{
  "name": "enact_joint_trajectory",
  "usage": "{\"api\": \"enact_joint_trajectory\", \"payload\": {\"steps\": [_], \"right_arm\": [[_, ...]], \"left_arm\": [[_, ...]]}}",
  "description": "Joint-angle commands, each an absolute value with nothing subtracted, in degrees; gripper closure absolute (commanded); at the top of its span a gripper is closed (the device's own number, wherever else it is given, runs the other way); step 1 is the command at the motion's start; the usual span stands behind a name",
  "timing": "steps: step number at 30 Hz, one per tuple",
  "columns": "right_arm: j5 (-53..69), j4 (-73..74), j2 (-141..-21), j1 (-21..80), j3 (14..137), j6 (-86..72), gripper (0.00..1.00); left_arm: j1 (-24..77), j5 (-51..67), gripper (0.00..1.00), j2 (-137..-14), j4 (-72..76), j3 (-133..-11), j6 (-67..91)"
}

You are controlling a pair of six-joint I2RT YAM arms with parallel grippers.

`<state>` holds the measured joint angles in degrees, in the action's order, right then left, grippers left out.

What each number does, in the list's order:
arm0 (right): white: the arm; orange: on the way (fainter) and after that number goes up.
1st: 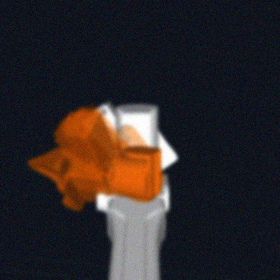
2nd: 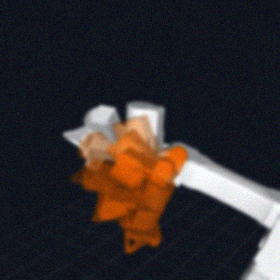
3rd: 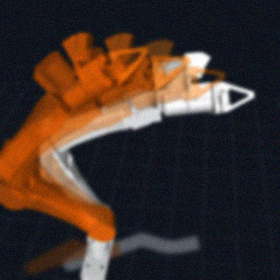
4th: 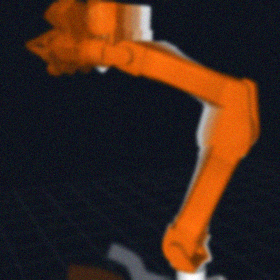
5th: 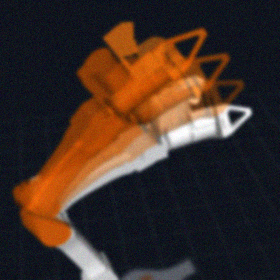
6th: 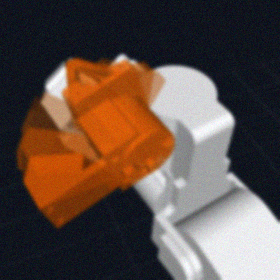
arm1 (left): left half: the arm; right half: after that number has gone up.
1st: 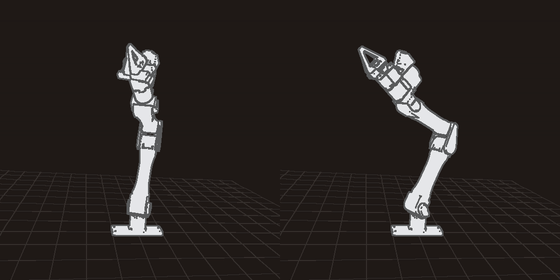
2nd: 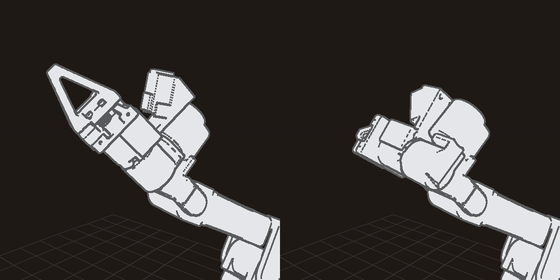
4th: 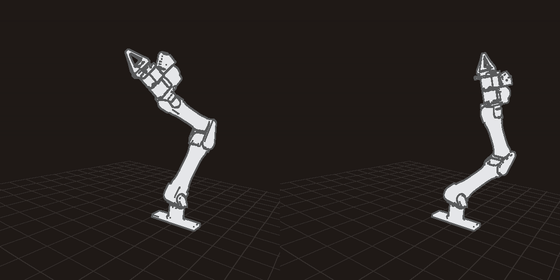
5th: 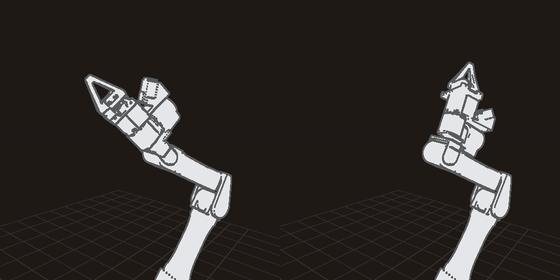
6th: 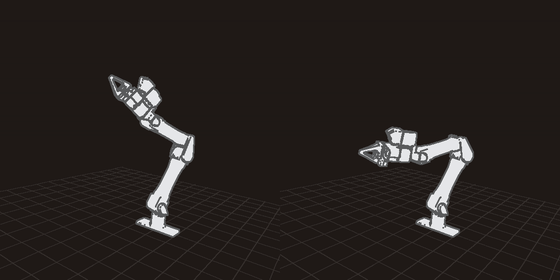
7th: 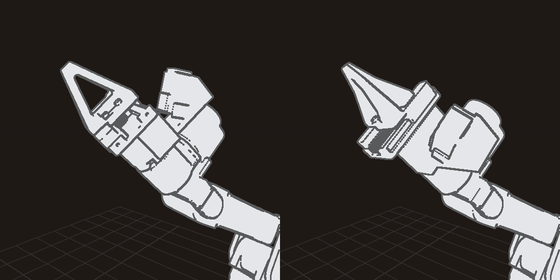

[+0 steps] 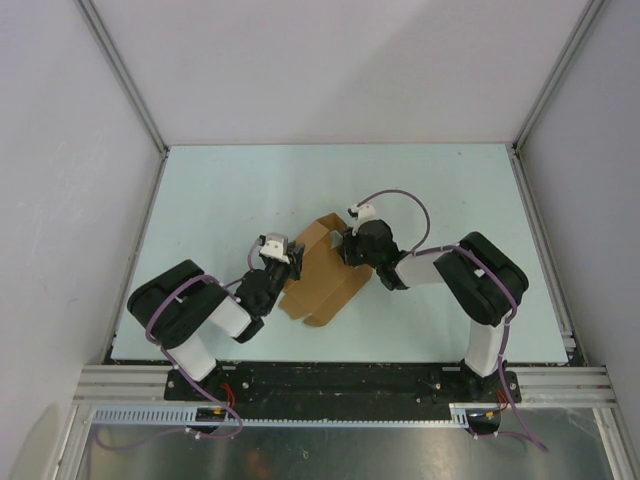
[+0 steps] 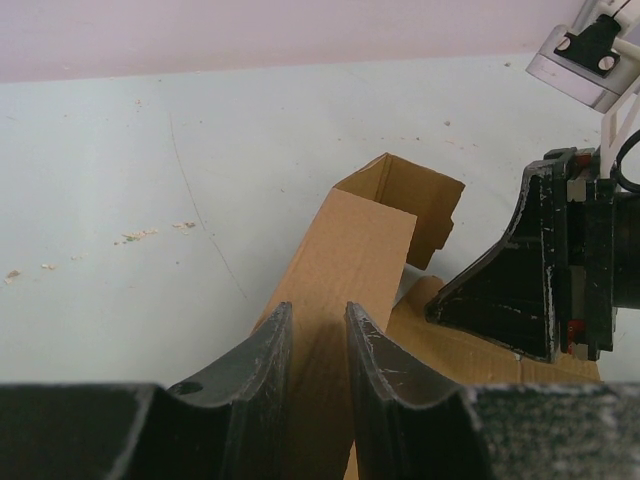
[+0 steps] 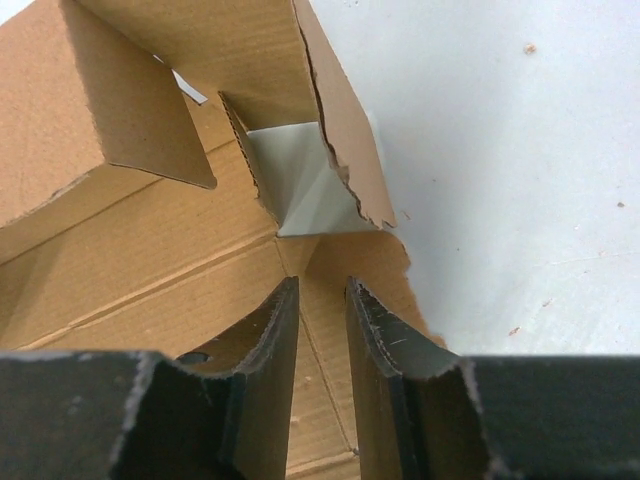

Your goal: Fold the paper box

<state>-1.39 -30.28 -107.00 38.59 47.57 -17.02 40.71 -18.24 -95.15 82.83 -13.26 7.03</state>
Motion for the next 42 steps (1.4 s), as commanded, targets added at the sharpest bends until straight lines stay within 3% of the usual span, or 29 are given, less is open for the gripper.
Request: {"api": "enact_joint_trajectory", "payload": {"steps": [1,5,19,26,42], "right_arm": [[-8.4,-33.1,-107.4,39.5,46.3,-15.9,0.68],[-10.6,-36.8,-108.6,39.6,44.7,-17.9,0.61],[-14.1,-47.4,-108.6,39.6,40.1,-17.1,0.57],[-13.2,-49.7,-108.4,39.3,40.2,-13.5,0.49],[-8.6,-52.1,-107.8,36.8,41.8,-12.7,0.5]], "left_arm": [[41.0,-18.5,0.67,-96.9,76.6,-12.7,7.8],[41.0,-18.4,0.67,-97.0,76.5,-12.8,7.8],[41.0,-19.0,0.67,-97.1,76.6,-12.4,7.6],[41.0,-19.0,0.67,-97.2,76.5,-12.4,7.6],[41.0,-19.0,0.67,-97.6,76.5,-12.6,7.9]]}}
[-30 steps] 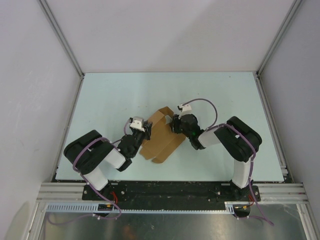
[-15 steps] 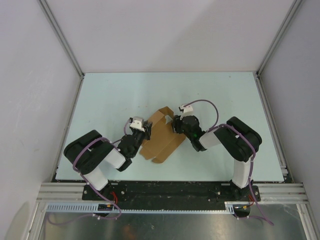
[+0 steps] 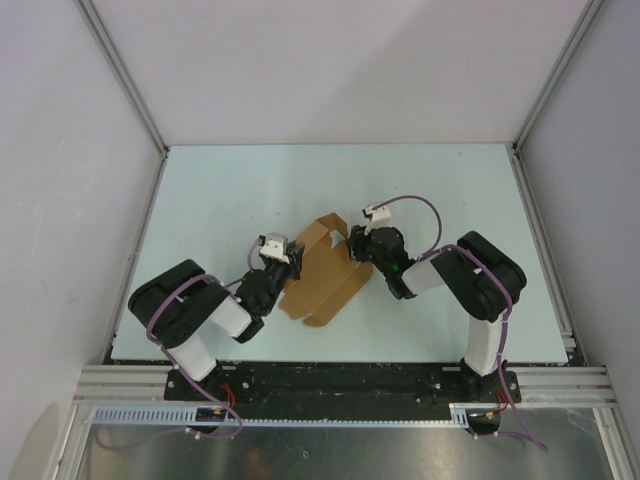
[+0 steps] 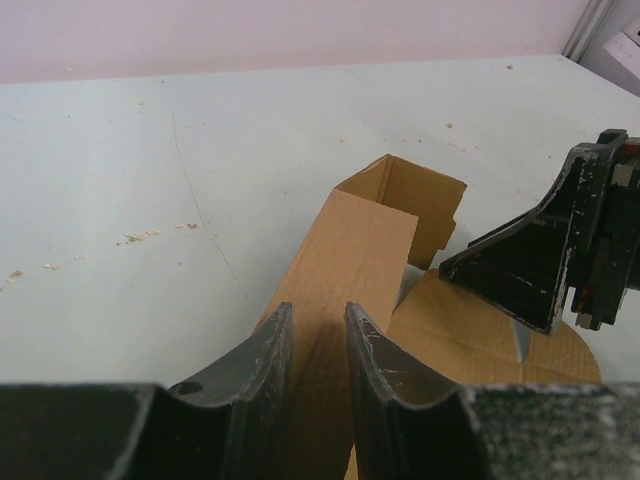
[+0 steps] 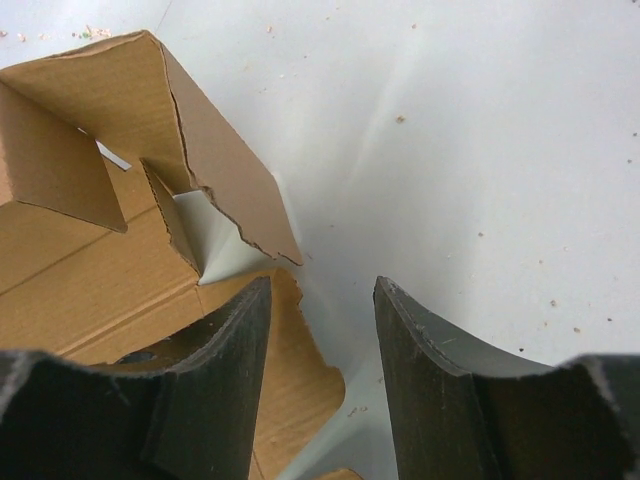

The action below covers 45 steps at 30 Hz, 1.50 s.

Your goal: Fold the paper box

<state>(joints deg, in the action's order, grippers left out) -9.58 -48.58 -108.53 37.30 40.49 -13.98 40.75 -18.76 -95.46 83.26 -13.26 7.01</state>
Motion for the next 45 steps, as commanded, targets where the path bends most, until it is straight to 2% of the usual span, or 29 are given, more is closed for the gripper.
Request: {"api": "enact_joint_trajectory", "payload": {"steps": [1,27,29,35,45], "right_arm": [[-8.2,-52.3,-107.9,36.7,42.0,-12.5,0.5],[-4.8,-51.9,-111.5,36.9,46.8,-13.7,0.54],[-4.9,-51.2,-111.8,36.8,47.3,-14.1,0.56],[-4.5,-52.0,-111.9,36.9,47.5,-15.2,0.75],[-3.3,-51.9,-113.4,37.9,49.3,-16.9,0.76]], "left_arm": [[41.0,-19.2,0.67,-97.6,76.5,-12.5,7.8],[41.0,-19.4,0.67,-97.9,76.6,-12.4,7.7],[41.0,-19.4,0.67,-98.0,76.6,-12.4,7.7],[41.0,-19.2,0.67,-98.2,76.6,-12.5,7.6],[41.0,-19.0,0.67,-98.2,76.6,-12.6,7.7]]}}
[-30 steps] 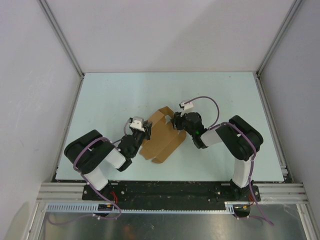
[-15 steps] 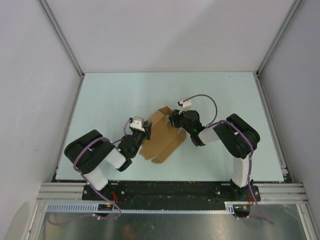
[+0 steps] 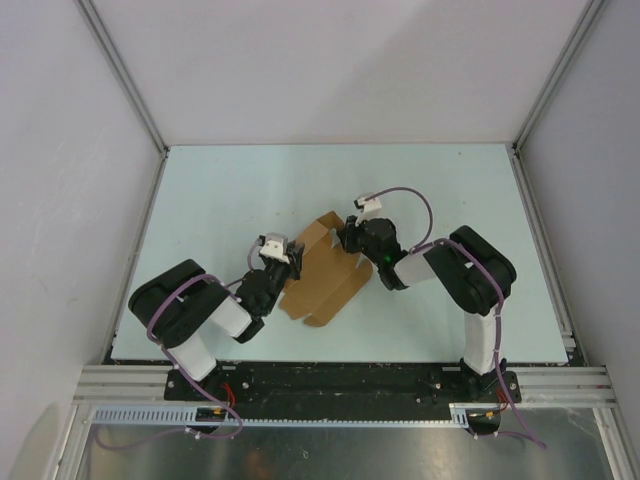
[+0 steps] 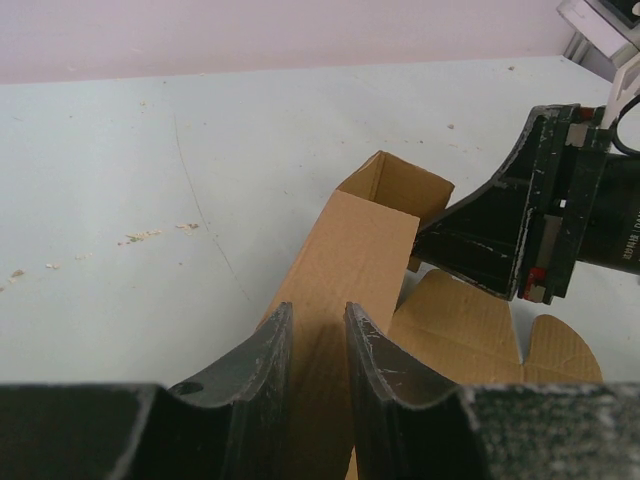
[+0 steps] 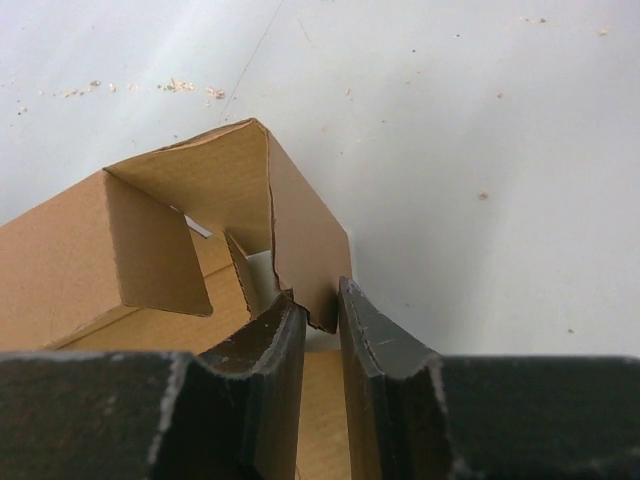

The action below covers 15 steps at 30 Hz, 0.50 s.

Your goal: Fold the paper box

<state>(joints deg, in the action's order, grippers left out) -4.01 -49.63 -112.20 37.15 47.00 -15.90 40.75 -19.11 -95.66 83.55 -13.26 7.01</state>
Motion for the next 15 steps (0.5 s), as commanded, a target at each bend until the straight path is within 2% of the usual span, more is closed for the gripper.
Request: {"api": "enact_joint_trajectory", "payload": {"steps": [1,15], "right_arm": [[-3.3,-51.9,-113.4,38.0,49.4,-17.0,0.76],[-5.0,-48.8,-112.2,40.3,50.1,-16.3,0.75]], "left_arm": [[41.0,-19.1,0.67,-98.1,76.6,-12.6,7.7],[41.0,-18.6,0.67,-98.3,76.6,-12.7,7.9]]}}
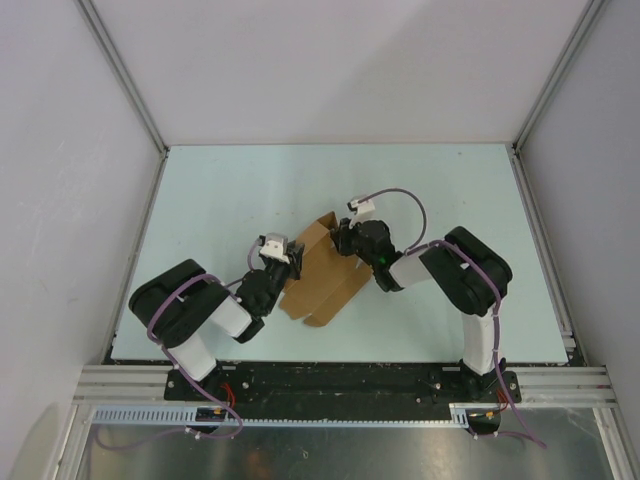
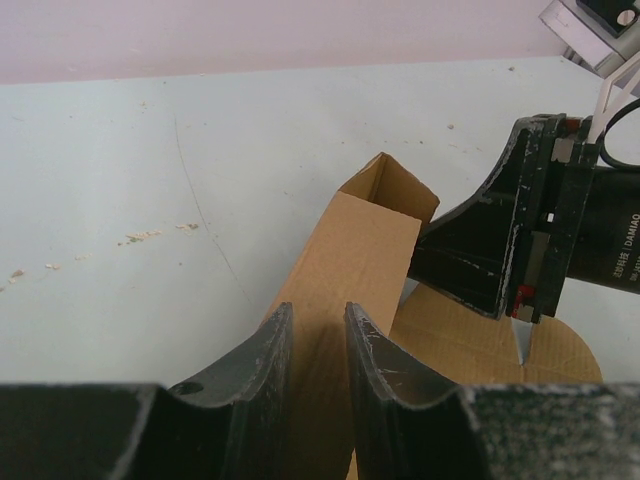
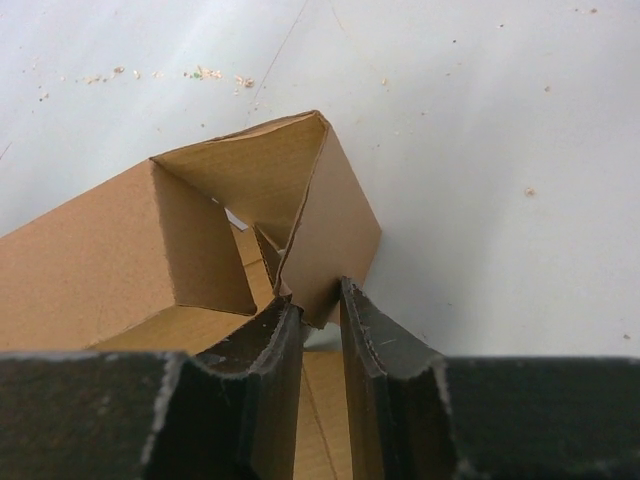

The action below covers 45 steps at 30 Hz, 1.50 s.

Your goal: Fold the paper box

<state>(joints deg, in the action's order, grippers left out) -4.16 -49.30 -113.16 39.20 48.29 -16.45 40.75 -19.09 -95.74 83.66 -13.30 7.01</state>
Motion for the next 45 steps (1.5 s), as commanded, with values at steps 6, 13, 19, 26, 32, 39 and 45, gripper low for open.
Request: {"api": "enact_joint_trajectory", "payload": {"steps": [6,13,19,26,32,39,45], "right_arm": [[-5.4,-47.0,-111.4,41.1,50.0,-16.5,0.74],[-6.9,-44.0,-109.7,42.3,50.0,-15.7,0.75],[-9.0,-41.3,-107.6,43.6,50.0,-14.5,0.75],[-10.5,-39.1,-105.9,44.3,49.7,-14.2,0.75],[-11.4,-37.2,-104.3,44.5,49.3,-13.6,0.75],[-11.6,-36.0,-102.9,44.6,48.5,-13.4,0.76],[-12.5,-36.0,-103.4,44.7,48.3,-13.1,0.73]], "left_arm": [[41.0,-18.5,0.67,-99.1,76.6,-13.0,8.3],[41.0,-18.3,0.68,-99.4,76.6,-13.2,8.3],[41.0,-18.7,0.68,-99.4,76.6,-13.0,8.1],[41.0,-18.6,0.68,-99.2,76.6,-13.0,8.2],[41.0,-18.7,0.68,-99.5,76.7,-12.9,8.3],[41.0,-18.5,0.68,-99.5,76.6,-13.1,8.3],[41.0,-18.4,0.68,-99.7,76.6,-13.2,8.4]]}}
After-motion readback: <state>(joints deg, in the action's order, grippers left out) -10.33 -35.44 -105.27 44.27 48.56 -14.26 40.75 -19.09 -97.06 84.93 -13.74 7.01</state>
